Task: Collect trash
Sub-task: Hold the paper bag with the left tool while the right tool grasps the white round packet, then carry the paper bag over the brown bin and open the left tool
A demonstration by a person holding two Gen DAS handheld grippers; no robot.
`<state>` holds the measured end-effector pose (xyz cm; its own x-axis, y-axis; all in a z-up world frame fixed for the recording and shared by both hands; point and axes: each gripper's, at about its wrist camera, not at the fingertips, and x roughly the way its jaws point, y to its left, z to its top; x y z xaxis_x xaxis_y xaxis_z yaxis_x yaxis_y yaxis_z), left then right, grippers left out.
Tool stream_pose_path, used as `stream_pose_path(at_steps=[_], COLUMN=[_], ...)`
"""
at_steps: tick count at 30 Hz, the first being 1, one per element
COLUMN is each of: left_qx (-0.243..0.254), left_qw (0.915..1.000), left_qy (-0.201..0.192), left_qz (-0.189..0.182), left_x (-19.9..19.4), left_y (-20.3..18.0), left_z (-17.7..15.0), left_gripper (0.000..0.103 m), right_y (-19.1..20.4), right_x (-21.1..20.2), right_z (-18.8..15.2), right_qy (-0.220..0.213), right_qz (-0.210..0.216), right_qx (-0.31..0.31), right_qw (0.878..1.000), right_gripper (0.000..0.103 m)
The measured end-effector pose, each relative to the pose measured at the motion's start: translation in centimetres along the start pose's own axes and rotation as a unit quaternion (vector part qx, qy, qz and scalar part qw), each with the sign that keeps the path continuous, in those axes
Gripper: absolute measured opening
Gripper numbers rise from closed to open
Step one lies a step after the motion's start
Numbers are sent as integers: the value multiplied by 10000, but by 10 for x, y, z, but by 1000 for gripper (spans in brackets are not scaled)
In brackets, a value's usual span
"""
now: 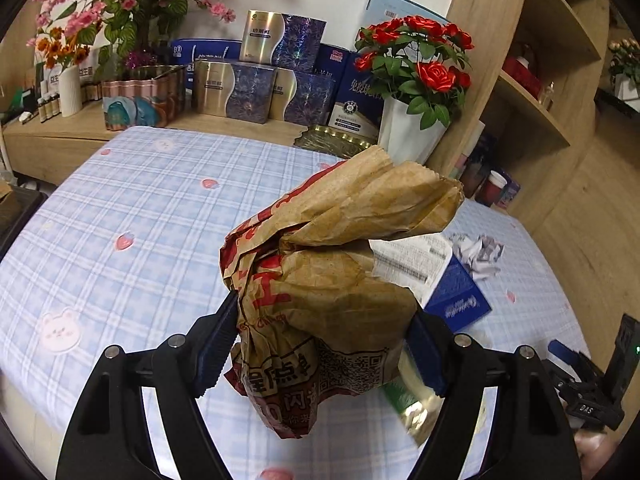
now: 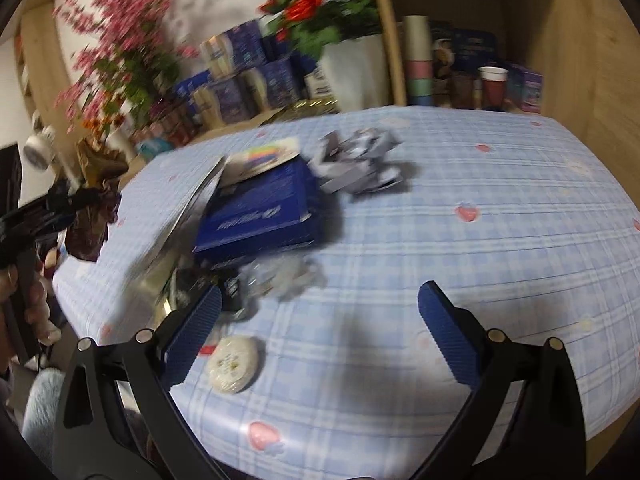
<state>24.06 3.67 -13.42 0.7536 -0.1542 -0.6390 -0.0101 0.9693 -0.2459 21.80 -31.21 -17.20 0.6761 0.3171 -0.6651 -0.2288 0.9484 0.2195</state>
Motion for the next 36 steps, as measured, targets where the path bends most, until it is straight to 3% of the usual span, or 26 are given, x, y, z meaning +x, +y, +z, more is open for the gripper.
stream_pose_path(at_steps=[3,10,16,21,29,36], left_qx=[-61,-308,-426,-524,-433,-274], left_qw=[10000,9994,9988,9982,9985,9990], left_qy=[11,106,219,280,308,304], left_qz=[-30,-69,-27,-7,-93,-199], left_x=[-12,-32,-43,-49,-62,-76], left_y=[7,23,36,43,38,28], left_z=[-15,-52,-80,-93,-112,-122], left_gripper=[75,75,75,75,75,75], right_y=[21,59,68,69,83,82], right_x=[7,23,36,37,44,40], right_z=[-9,-24,-46,-49,-48,-50], right_qy=[199,629,1039,1007,998,1004], right_qz=[150,471,264,79,-378,-463], right_qx=[-300,-638,-561,-466,-806,-868], right_qw=[9992,9949,9927,9938,9910,9901], right_gripper=[96,76,55,52,48,45])
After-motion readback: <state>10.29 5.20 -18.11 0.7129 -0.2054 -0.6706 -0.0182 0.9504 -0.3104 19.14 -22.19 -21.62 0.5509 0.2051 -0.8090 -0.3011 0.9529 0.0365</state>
